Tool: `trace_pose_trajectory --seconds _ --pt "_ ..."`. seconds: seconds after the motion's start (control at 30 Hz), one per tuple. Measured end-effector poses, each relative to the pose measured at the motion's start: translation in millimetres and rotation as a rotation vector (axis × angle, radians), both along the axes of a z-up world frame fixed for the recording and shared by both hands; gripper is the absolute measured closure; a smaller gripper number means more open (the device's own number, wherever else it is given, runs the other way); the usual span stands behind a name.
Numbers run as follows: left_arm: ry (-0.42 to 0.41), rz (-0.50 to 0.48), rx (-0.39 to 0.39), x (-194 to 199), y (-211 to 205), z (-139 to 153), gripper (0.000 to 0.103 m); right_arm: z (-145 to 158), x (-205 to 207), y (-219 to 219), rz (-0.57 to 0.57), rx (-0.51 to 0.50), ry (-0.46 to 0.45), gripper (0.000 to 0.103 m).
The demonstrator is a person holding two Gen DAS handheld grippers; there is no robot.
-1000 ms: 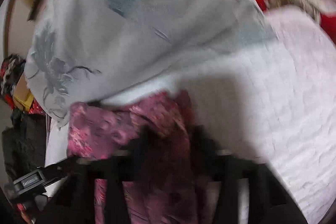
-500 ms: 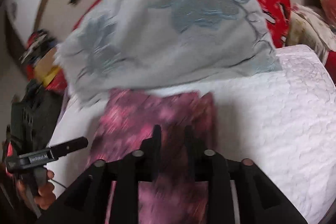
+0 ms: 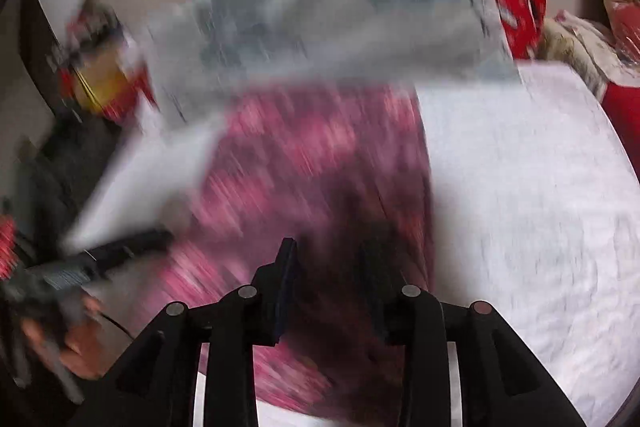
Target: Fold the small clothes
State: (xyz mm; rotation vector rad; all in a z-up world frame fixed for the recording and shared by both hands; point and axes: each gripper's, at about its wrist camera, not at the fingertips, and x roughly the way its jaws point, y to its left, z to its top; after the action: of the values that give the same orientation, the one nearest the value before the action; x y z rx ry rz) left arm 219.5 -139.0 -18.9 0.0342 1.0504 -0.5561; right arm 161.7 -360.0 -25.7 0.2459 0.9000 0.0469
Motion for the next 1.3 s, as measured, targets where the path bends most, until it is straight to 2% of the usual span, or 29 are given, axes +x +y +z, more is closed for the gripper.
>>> trace_pose_trajectory --seconds 0.03,0.07,0.1,0.13,0.2,0.23,0.3,0.33,0.37,0.43,0.47,0.57,0.63,0.7,0.77,0.83,0.87,0.97,1.03,1.1,1.13,1.17,1.23,1.3 --pt "0.016 -0.006 0.005 0.0 0.2 -6.0 0.021 4.0 -2.9 -0.4 0.002 -0.015 -0.019 0.073" --pt "0.019 0.006 -0.024 1.2 4.3 -4.6 0.021 10.5 -1.9 -0.4 -0.015 -0.019 -0.002 0.073" --pt "0.034 0.008 -0.05 4.0 8.5 1.0 0.022 16.4 -3.1 -3.0 -0.036 0.0 -0.001 0.073" --pt "0.035 0.004 -0.083 7.0 13.4 8.1 0.022 26.2 -8.4 -7.5 -0.054 0.046 -0.04 0.071" --pt "-0.012 0.02 -0.123 11.3 21.6 20.9 0.022 30.9 -18.9 -14.5 -0.082 0.08 -0.086 0.069" --pt "-0.03 0.026 -0.118 12.1 23.5 23.3 0.022 26.6 -21.2 -16.6 -0.098 0.077 -0.074 0.067" --pt "-0.027 0.016 -0.057 17.3 17.8 17.8 0.022 3.6 -16.8 -17.5 -0.105 0.018 0.045 0.066" --pt "-0.014 0.001 -0.01 18.3 11.0 10.3 0.022 -5.4 -14.3 -16.5 -0.101 -0.009 0.075 0.058" --pt "-0.004 -0.01 0.03 19.3 4.9 2.0 0.02 -3.8 -14.5 -19.1 -0.119 -0.002 0.066 0.053" --pt "-0.001 -0.008 0.003 21.8 5.4 4.6 0.021 8.9 -10.5 -26.5 -0.164 0.035 0.048 0.052" --pt "-0.004 -0.009 -0.025 24.9 7.1 9.7 0.021 18.0 -7.6 -29.7 -0.184 0.058 0.004 0.052" --pt "-0.058 0.034 -0.092 39.6 11.8 23.6 0.02 37.6 16.2 -38.6 -0.224 0.126 -0.075 0.05" --pt "-0.02 0.07 -0.098 50.4 10.9 13.1 0.02 38.0 35.9 -40.7 -0.239 0.124 -0.091 0.05" --pt "0.058 0.068 -0.053 57.9 2.4 -8.5 0.016 26.6 55.6 -40.7 -0.243 0.097 -0.046 0.044" --pt "-0.009 0.064 -0.039 54.6 -3.2 -4.2 0.013 0.3 76.4 -37.3 -0.24 0.066 0.092 0.042" --pt "-0.006 0.047 -0.008 53.9 -8.8 1.6 0.014 1.8 77.9 -44.0 -0.274 0.105 0.049 0.038" --pt "0.007 0.044 -0.031 56.8 -7.8 3.4 0.014 5.0 79.7 -48.1 -0.291 0.119 0.03 0.036" --pt "0.071 0.12 -0.174 72.7 7.2 2.0 0.013 10.0 90.7 -64.1 -0.338 0.2 -0.023 0.036" --pt "0.136 0.153 -0.202 83.5 11.0 -8.7 0.013 0.5 104.3 -70.8 -0.352 0.232 0.012 0.036" --pt "0.105 0.119 -0.177 82.0 1.6 -7.0 0.004 -15.2 117.3 -70.4 -0.348 0.195 0.097 0.036" --pt "0.096 0.099 -0.147 80.3 -5.4 -6.4 0.001 -13.0 118.1 -66.7 -0.336 0.156 0.073 0.036" --pt "0.074 0.06 -0.08 77.2 -16.7 -8.1 0.0 -9.4 120.0 -62.9 -0.324 0.124 0.078 0.036" --pt "0.014 0.021 0.002 70.8 -28.8 -10.2 0.0 -5.9 119.7 -62.4 -0.314 0.126 0.094 0.036" --pt "0.016 0.027 -0.023 70.3 -27.3 -7.0 0.0 -3.7 109.6 -67.6 -0.31 0.182 0.077 0.036"
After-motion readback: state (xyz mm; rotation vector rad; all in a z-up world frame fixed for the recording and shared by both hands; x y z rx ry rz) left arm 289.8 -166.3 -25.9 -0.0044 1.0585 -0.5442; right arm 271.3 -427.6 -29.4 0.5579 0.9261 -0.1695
